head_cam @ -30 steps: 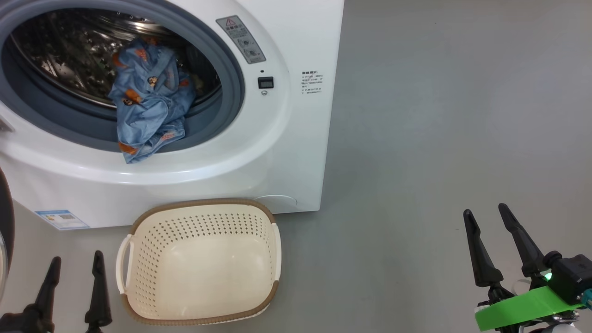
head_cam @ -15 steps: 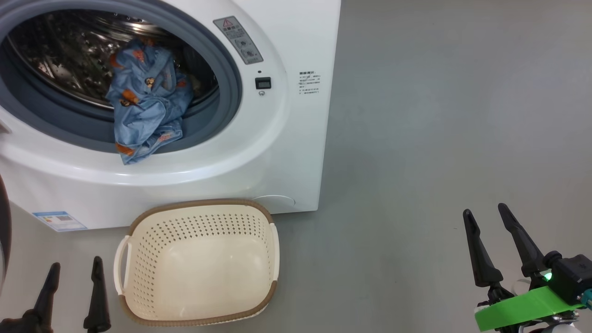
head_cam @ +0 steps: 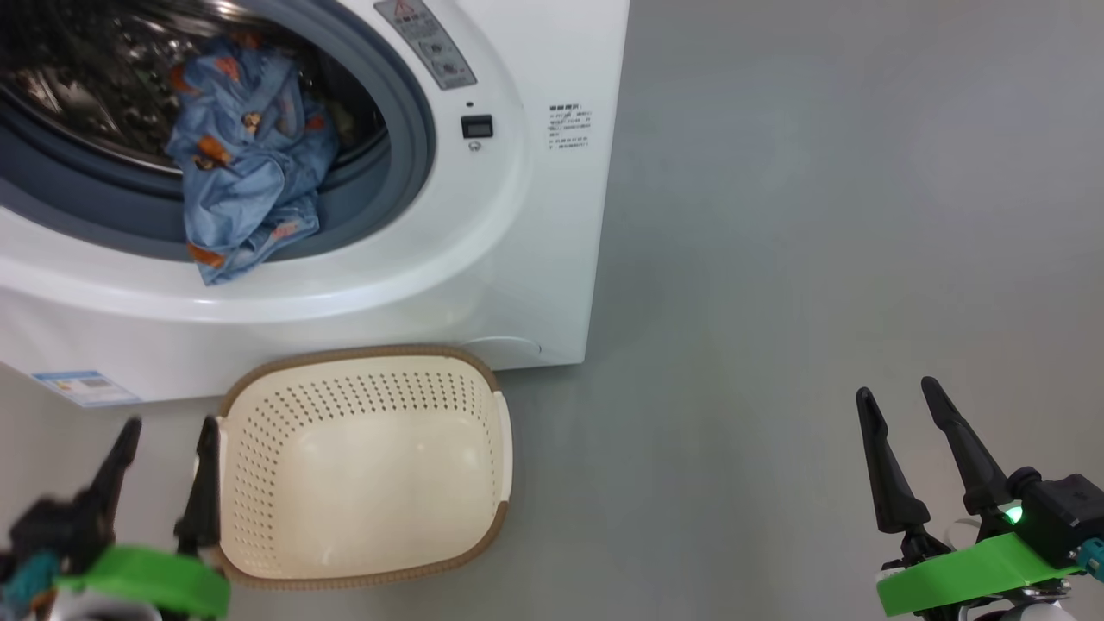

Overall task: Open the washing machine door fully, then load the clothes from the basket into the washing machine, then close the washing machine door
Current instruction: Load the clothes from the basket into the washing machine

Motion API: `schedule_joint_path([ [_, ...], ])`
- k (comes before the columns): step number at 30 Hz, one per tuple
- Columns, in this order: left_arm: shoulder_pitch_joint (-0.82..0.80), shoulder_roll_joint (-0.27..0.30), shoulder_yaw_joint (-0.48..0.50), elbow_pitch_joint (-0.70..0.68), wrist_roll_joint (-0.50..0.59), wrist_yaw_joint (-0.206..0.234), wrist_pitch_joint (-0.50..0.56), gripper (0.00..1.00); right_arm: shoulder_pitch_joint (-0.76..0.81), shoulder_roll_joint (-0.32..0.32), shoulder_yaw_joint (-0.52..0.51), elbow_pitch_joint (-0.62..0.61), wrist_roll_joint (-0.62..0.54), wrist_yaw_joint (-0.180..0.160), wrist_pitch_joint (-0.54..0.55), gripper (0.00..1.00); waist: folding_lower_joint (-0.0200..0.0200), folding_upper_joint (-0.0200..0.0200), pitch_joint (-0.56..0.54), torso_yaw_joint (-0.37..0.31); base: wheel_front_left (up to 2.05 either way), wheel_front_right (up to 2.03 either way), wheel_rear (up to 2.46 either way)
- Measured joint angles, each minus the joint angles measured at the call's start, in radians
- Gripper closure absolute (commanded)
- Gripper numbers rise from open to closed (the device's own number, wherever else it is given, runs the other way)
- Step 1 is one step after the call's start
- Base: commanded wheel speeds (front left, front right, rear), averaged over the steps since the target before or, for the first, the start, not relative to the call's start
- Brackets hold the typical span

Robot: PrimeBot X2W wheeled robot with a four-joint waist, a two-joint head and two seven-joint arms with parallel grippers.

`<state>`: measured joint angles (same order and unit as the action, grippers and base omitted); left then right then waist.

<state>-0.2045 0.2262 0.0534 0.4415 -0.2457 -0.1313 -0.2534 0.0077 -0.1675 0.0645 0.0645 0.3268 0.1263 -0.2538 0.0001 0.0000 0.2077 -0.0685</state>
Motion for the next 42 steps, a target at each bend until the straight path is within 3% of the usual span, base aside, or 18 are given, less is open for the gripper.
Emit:
schedule_joint_path([
  [19, -0.538, 0.134, -0.315, 0.346, -0.036, 0.0, 0.178, 0.0, -0.055, 0.018, 0.005, -0.003, -0.001, 0.0, 0.0, 0.0, 0.0, 0.0, 0.104, -0.011, 0.0, 0.0, 0.0],
  [42, -0.868, 0.165, -0.519, 0.674, -0.07, 0.0, 0.182, 0.0, -0.132, 0.023, 0.03, -0.017, -0.002, 0.0, 0.0, 0.0, 0.0, 0.0, 0.216, -0.048, 0.0, 0.0, 0.0],
])
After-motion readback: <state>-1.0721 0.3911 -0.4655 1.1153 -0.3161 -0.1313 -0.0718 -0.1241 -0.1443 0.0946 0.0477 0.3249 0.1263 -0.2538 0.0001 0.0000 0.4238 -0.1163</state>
